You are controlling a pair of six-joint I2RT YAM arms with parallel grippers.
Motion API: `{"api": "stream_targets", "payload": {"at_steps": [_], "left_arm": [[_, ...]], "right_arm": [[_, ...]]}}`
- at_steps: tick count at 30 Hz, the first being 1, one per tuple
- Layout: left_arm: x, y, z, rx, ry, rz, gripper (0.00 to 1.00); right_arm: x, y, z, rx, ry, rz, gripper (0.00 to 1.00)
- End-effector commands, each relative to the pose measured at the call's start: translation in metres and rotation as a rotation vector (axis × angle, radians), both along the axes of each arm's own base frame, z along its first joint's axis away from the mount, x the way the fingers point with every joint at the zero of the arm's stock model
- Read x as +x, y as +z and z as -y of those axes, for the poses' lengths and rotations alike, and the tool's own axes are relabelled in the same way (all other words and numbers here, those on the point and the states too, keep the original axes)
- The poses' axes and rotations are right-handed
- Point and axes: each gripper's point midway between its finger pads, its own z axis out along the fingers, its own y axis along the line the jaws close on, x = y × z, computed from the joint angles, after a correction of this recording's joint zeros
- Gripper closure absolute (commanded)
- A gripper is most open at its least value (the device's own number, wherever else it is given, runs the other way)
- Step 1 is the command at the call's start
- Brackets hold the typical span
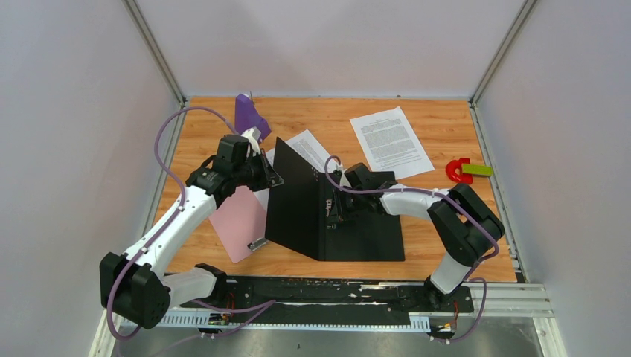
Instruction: Put the files into the folder
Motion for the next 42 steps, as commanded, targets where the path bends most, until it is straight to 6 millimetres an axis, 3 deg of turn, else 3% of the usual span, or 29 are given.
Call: {"api": "stream_targets", "payload": {"at_steps": [1, 9, 16, 26, 36, 39, 42], "left_arm": [[0.008, 0.016, 0.001, -0.019, -0.006, 0.078, 1.00], [0.010, 0.017, -0.003, 0.031, -0.022, 0.082, 1.00], [0.013, 0.017, -0.010, 0.093, -0.030, 0.083, 1.00], [0.012, 0.011, -0.012, 0.108, -0.038, 0.065, 1.00], [0.014, 0.011, -0.012, 0.127, -0.075, 0.063, 1.00], [0.013, 0.009, -0.010, 0.124, -0.089, 0.056, 1.00], [0.011, 0.009, -0.006, 0.106, -0.106, 0.055, 1.00]], "right_arm": [[0.000, -0.018, 0.014, -0.116, 0.000, 0.030, 0.87], [-0.008, -0.044, 0.053, -0.315, -0.051, 0.028, 0.88], [-0.008, -0.051, 0.081, -0.455, -0.081, 0.051, 0.89], [0.002, -0.038, 0.096, -0.564, -0.118, 0.120, 0.90], [-0.005, -0.050, 0.107, -0.597, -0.133, 0.101, 0.92], [0.000, -0.041, 0.104, -0.586, -0.140, 0.123, 0.92], [0.011, -0.018, 0.093, -0.539, -0.146, 0.160, 0.91]]}}
